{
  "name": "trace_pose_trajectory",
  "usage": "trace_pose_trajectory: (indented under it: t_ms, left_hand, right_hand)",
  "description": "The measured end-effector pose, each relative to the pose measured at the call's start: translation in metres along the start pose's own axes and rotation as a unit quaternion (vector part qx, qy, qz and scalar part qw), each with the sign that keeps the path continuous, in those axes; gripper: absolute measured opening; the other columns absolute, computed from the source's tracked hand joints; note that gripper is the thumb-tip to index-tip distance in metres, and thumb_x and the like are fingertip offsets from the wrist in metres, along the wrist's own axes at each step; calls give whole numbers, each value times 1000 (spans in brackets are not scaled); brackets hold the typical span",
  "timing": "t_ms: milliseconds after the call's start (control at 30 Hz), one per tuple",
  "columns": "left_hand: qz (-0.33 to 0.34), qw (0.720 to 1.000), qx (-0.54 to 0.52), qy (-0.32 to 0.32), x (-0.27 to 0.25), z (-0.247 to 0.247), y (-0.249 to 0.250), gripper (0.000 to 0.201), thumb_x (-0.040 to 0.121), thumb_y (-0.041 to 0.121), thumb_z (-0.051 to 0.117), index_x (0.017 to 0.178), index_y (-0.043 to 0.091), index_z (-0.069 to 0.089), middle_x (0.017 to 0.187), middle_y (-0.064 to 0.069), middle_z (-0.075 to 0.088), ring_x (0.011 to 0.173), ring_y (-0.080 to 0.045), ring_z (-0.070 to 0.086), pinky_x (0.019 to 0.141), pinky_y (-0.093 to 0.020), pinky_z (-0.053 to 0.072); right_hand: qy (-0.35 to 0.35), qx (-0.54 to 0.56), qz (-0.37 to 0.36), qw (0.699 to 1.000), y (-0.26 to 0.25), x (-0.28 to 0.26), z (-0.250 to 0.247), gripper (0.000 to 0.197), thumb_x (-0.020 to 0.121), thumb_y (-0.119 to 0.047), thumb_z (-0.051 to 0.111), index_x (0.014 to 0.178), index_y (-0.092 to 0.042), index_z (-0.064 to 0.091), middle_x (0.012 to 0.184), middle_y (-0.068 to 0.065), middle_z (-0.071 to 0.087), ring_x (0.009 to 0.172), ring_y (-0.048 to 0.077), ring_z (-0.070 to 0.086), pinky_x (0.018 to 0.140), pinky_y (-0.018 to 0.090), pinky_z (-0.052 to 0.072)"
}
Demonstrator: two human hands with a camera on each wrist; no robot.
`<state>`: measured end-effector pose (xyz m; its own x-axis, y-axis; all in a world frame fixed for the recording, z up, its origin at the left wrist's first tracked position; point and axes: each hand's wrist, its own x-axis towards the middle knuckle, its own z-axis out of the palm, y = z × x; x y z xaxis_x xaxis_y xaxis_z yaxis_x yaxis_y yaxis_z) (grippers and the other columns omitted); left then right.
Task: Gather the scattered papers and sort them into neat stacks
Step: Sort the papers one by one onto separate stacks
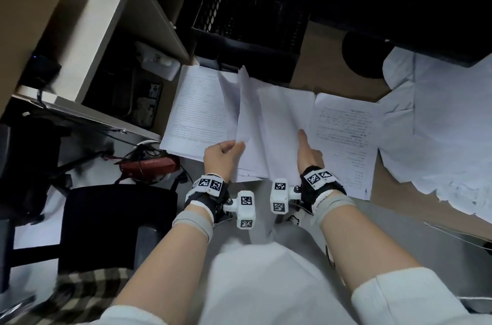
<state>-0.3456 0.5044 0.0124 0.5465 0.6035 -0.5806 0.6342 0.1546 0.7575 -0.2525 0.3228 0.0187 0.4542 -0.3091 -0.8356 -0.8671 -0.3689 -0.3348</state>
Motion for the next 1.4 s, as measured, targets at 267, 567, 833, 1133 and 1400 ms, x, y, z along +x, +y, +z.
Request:
trace_pose_trajectory:
  t_ms: [267,567,833,1133,1400]
  left_hand:
    - [-1,999,29,-33,17,13,2,21,82,31,80,97,16,80,91,3,78,89,-12,72,91,-31,56]
    - [-39,999,11,-25,25,12,-7,43,67,51,80,97,20,80,94,5,79,98,-17,73,98,-47,56]
    - [20,1000,-2,-8,13,10,29,37,69,48,81,94,20,80,96,4,78,100,-15,72,98,-45,56]
    - [21,1000,15,-4,12,-9,18,17,82,27,83,95,18,80,93,1,78,94,-16,72,96,-39,57]
    - [1,1000,18,-20,12,0,12,33,68,49,84,91,25,81,90,2,79,95,-21,74,95,-50,57]
  right_hand:
    - [-35,-170,-113,978,3,16,8,130,60,-63,83,157,-20,7,160,10,24,144,34,29,116,51,28]
    - [74,-143,-49,986,9,36,2,45,96,-17,52,138,-6,46,134,16,58,107,33,60,86,32,46]
    - [-34,-142,-54,988,0,32,2,21,97,-12,44,76,-12,46,99,11,55,86,22,49,74,29,41]
    - [-76,-156,-52,984,-2,32,23,21,93,-8,52,107,6,56,101,21,64,103,37,64,78,33,48]
    - [27,-74,-142,987,-3,14,9,92,82,-13,74,155,-14,18,156,13,29,140,33,35,110,40,34]
